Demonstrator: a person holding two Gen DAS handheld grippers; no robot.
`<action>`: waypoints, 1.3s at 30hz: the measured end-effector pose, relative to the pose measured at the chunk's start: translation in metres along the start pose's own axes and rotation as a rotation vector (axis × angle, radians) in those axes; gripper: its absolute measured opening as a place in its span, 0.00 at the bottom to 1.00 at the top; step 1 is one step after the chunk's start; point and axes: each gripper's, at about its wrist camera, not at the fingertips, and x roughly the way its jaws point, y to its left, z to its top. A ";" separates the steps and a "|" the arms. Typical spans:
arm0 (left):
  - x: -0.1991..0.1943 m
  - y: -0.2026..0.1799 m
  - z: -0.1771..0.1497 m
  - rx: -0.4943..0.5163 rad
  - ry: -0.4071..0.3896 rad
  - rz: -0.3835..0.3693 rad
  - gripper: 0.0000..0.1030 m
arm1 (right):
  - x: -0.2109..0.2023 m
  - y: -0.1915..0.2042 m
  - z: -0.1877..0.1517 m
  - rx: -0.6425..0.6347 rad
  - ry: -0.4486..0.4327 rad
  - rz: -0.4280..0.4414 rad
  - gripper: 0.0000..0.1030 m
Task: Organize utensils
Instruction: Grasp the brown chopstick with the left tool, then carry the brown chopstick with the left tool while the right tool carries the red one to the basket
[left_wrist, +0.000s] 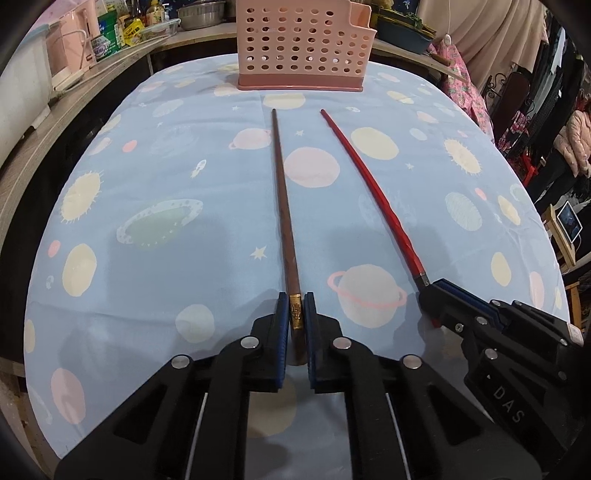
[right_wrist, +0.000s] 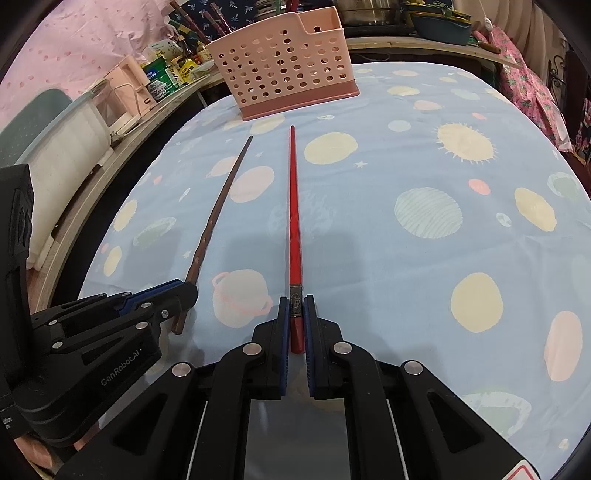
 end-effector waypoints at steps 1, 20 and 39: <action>-0.001 0.001 0.000 -0.003 0.002 0.003 0.07 | 0.000 0.001 0.000 -0.002 0.001 0.002 0.07; -0.054 0.014 0.023 -0.038 -0.112 0.012 0.07 | -0.050 0.018 0.032 -0.026 -0.133 0.042 0.07; -0.117 0.046 0.091 -0.095 -0.309 0.033 0.07 | -0.102 0.020 0.110 -0.022 -0.344 0.045 0.07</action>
